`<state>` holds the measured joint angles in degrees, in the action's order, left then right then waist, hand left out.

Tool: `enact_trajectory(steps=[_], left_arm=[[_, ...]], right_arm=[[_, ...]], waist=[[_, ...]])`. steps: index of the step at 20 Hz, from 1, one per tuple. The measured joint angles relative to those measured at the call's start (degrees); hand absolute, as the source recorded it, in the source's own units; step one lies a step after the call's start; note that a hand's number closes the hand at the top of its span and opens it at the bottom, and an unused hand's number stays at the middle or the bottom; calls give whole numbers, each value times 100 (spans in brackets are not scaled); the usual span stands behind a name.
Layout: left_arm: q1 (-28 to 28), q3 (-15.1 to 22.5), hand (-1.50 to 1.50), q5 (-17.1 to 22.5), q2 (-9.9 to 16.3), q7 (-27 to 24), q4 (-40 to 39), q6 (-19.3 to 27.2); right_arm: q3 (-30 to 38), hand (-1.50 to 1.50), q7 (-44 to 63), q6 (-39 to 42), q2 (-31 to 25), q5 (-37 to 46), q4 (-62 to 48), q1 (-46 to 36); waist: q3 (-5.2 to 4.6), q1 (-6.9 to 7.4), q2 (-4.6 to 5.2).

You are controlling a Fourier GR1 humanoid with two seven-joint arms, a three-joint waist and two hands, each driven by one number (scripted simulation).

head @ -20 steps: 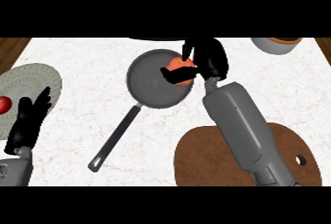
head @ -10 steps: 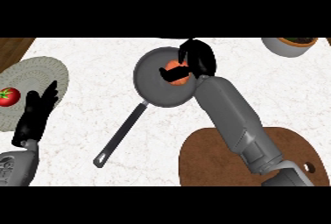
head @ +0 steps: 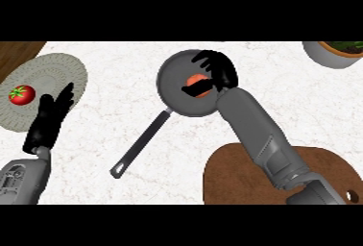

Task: Pick the squash from the cutting board and place it in the pan

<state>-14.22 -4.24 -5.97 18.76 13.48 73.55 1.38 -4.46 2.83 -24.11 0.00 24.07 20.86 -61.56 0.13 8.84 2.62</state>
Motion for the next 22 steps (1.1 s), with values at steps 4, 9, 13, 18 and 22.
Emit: enact_trajectory(steps=[4, 9, 13, 18, 22], left_arm=[[-116, 45, 0, -55, -42, 14, -54, 28], [-173, 93, 0, -86, -59, 31, -66, 3], [-166, 106, 0, -139, -114, 32, -124, 80], [-99, 29, 0, -119, -98, 17, -168, 106], [22, -82, 0, -123, -53, 28, -156, 183]], right_arm=[[33, -150, -364, -90, 0, -345, -204, -49], [187, -150, -865, -363, -1, -829, -263, -86], [357, -150, -1298, -661, 0, -1247, -232, -137], [624, -150, -1606, -1068, 0, -1693, -342, -279], [829, -150, -1734, -1304, -3, -1913, -495, -379]], waist=[[2, 75, 33], [6, 138, 37], [4, 67, 11], [-1, -75, -32], [-5, -302, -94]])
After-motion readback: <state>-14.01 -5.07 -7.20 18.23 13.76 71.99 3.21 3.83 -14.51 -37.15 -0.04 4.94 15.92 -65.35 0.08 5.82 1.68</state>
